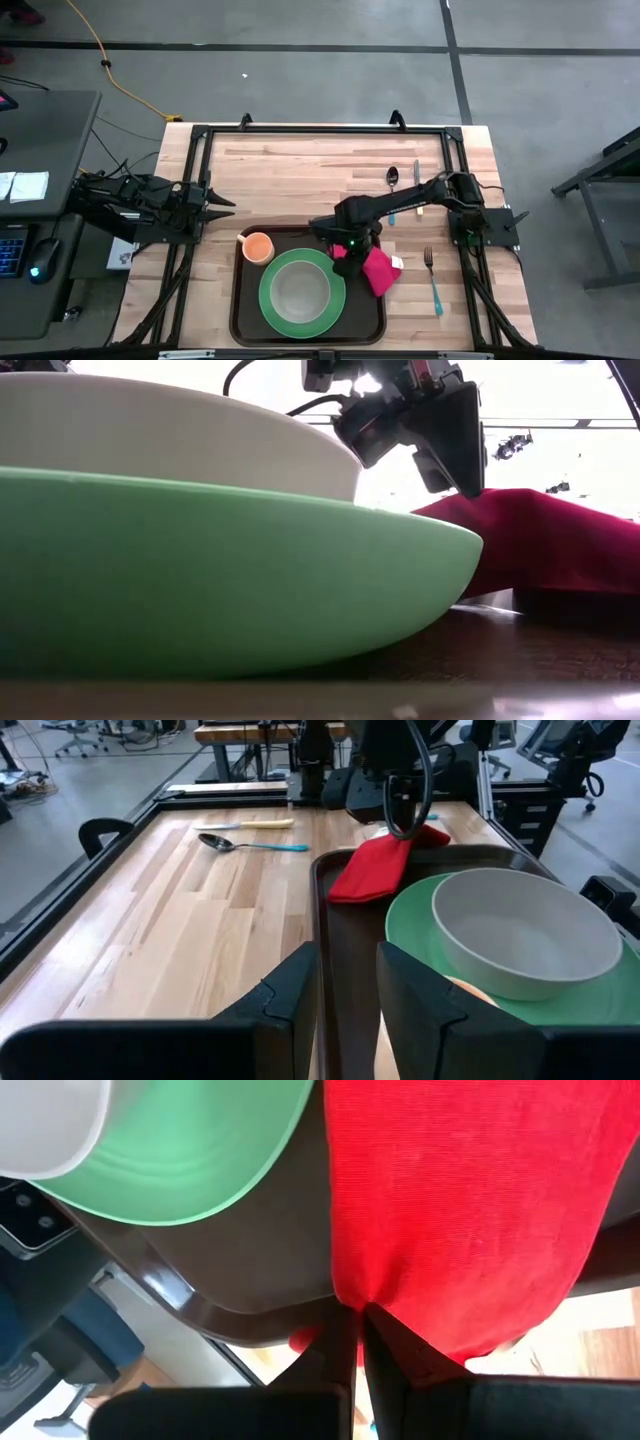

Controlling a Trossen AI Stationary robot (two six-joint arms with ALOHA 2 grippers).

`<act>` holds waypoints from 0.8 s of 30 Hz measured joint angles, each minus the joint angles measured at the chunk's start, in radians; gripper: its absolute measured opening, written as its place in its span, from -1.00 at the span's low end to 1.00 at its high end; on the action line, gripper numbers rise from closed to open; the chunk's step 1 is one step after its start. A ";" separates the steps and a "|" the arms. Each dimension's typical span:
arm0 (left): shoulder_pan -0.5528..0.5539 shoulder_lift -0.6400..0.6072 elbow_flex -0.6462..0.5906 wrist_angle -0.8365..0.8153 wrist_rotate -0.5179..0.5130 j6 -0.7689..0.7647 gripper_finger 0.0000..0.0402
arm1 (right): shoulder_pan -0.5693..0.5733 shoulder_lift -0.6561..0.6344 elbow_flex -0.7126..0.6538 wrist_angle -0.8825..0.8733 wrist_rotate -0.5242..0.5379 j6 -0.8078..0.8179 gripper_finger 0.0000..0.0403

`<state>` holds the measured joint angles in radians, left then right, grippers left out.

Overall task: Set up tray
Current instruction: Put the red napkin on the brown serving tray

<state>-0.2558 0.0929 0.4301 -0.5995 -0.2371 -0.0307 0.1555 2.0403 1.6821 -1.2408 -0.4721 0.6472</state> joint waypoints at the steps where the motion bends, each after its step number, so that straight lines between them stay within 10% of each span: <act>1: 0.000 0.000 0.000 0.000 0.000 0.000 -0.32 | -0.002 0.000 0.000 0.001 0.000 0.000 -1.00; 24: 0.000 0.000 0.000 -0.004 0.001 0.000 -0.32 | 0.012 0.000 0.000 0.037 -0.007 0.089 -1.00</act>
<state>-0.2558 0.0929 0.4301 -0.6034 -0.2359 -0.0311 0.1677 2.0403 1.6817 -1.2040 -0.4789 0.7365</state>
